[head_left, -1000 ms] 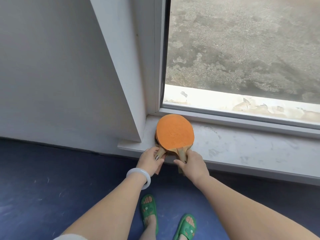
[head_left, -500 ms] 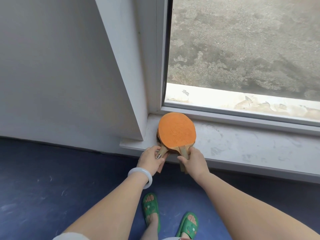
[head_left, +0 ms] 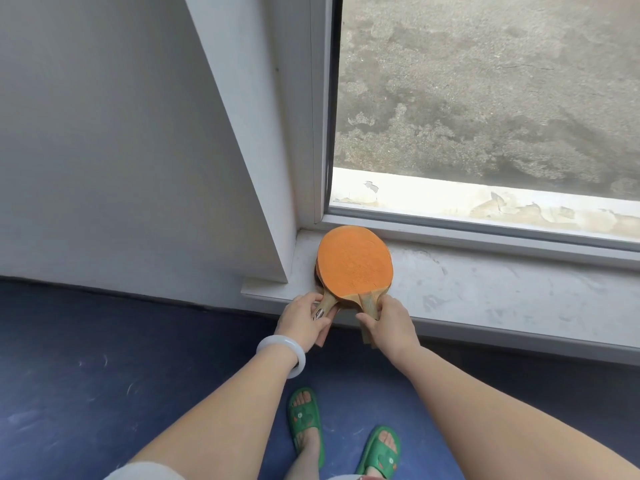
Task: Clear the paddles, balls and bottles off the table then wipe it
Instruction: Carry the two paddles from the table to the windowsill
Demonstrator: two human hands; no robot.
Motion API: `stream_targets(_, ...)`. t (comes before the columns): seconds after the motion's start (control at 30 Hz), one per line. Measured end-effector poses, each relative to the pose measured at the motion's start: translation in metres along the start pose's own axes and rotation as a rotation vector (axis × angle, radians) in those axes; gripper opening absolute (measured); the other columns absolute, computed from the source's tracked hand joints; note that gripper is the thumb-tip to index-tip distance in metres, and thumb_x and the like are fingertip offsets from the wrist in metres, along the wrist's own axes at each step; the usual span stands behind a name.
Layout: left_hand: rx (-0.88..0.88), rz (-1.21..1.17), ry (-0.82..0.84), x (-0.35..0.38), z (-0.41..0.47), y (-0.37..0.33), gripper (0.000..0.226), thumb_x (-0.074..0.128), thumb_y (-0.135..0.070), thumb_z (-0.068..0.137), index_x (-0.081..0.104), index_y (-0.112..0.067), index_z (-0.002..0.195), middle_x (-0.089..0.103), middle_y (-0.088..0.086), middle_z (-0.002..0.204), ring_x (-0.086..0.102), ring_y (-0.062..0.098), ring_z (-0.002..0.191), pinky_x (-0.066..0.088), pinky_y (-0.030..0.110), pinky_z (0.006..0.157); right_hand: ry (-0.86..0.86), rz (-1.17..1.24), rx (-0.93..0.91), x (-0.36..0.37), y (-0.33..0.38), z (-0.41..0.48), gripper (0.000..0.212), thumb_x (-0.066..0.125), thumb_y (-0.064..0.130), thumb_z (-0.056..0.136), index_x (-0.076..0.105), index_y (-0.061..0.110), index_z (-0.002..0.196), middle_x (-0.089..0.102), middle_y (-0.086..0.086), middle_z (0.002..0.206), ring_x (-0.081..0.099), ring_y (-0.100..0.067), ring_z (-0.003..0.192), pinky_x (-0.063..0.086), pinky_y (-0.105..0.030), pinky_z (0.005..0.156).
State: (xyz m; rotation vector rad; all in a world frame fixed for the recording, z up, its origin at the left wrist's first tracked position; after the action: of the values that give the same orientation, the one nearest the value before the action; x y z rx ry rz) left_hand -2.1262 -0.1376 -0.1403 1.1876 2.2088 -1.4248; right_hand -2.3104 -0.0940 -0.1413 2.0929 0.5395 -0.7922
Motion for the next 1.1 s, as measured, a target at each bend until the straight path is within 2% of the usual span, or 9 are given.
stream_targets(0.23,0.002,0.049,0.002,-0.001,0.001,-0.002,0.037,0.068,-0.023,0.089,0.057,-0.024,0.124,0.055,-0.002,0.113,0.058,0.016,0.102,0.05,0.037,0.092,0.022,-0.014,-0.002,-0.004,0.003,-0.003,0.031,0.072,0.038,0.087,0.058,0.015,0.101,0.063,-0.003,0.099,0.061,-0.022,0.089,0.054,-0.039,0.079)
stream_targets(0.4,-0.014,0.056,-0.059,-0.009,-0.002,-0.008,0.034,0.067,-0.022,0.09,0.058,-0.022,0.122,0.051,-0.003,0.109,0.056,0.014,0.1,0.051,0.035,0.091,0.029,-0.039,-0.023,-0.016,0.008,-0.009,0.025,0.069,0.033,0.091,0.05,0.018,0.095,0.059,-0.002,0.098,0.057,-0.02,0.088,0.043,-0.031,0.072)
stream_targets(0.53,-0.013,0.055,-0.084,-0.013,-0.01,-0.014,0.03,0.066,-0.023,0.09,0.059,-0.024,0.119,0.052,-0.004,0.108,0.056,0.013,0.099,0.052,0.037,0.09,0.014,-0.025,-0.067,-0.031,0.013,-0.016,0.022,0.065,0.03,0.094,0.048,0.018,0.096,0.054,0.001,0.097,0.054,-0.018,0.087,0.042,-0.029,0.072)
stream_targets(0.7,0.003,0.066,-0.135,-0.016,-0.029,-0.021,0.029,0.065,-0.024,0.091,0.059,-0.023,0.12,0.052,-0.004,0.111,0.054,0.011,0.098,0.048,0.029,0.088,0.016,-0.087,-0.127,-0.041,0.014,-0.026,0.018,0.063,0.029,0.095,0.05,0.017,0.095,0.054,-0.001,0.095,0.053,-0.018,0.085,0.041,-0.029,0.071)
stream_targets(0.8,-0.013,0.053,-0.173,-0.02,-0.045,-0.021,0.036,0.067,-0.021,0.09,0.057,-0.022,0.125,0.052,-0.003,0.109,0.054,0.012,0.097,0.048,0.03,0.088,0.03,-0.149,-0.19,-0.042,0.018,-0.032,0.015,0.061,0.027,0.096,0.054,0.014,0.096,0.061,-0.006,0.1,0.055,-0.019,0.085,0.044,-0.031,0.072)
stream_targets(0.87,-0.032,0.03,-0.212,-0.025,-0.06,-0.019,0.042,0.069,-0.023,0.089,0.054,-0.023,0.129,0.051,-0.004,0.11,0.054,0.013,0.101,0.05,0.033,0.09,0.042,-0.213,-0.279,-0.041,0.026,-0.038,0.02,0.062,0.029,0.096,0.057,0.011,0.104,0.059,-0.007,0.107,0.056,-0.021,0.092,0.048,-0.032,0.078)
stream_targets(1.03,-0.112,0.016,-0.35,-0.053,-0.11,0.004,0.045,0.068,-0.027,0.09,0.051,-0.024,0.131,0.047,-0.006,0.112,0.05,0.015,0.106,0.047,0.036,0.095,0.15,-0.31,-0.527,-0.025,0.067,-0.055,0.031,0.06,0.032,0.096,0.055,0.006,0.112,0.05,-0.009,0.113,0.049,-0.028,0.108,0.037,-0.034,0.086)
stream_targets(1.1,-0.152,-0.002,-0.379,-0.062,-0.127,0.015,0.043,0.068,-0.027,0.09,0.052,-0.025,0.129,0.047,-0.007,0.112,0.05,0.016,0.105,0.048,0.037,0.095,0.181,-0.338,-0.568,-0.018,0.081,-0.057,0.031,0.059,0.032,0.096,0.055,0.006,0.113,0.05,-0.011,0.114,0.049,-0.03,0.112,0.036,-0.037,0.088)
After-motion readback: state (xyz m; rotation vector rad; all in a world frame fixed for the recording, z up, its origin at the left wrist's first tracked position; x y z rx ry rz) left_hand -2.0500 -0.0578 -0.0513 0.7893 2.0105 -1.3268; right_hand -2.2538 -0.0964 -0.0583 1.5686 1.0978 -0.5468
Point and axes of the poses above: each hand's wrist, its own z-axis towards the middle knuckle, its own x-axis out of the palm, y = z × x, the point moved 4 cm from there along z, towards the middle knuckle
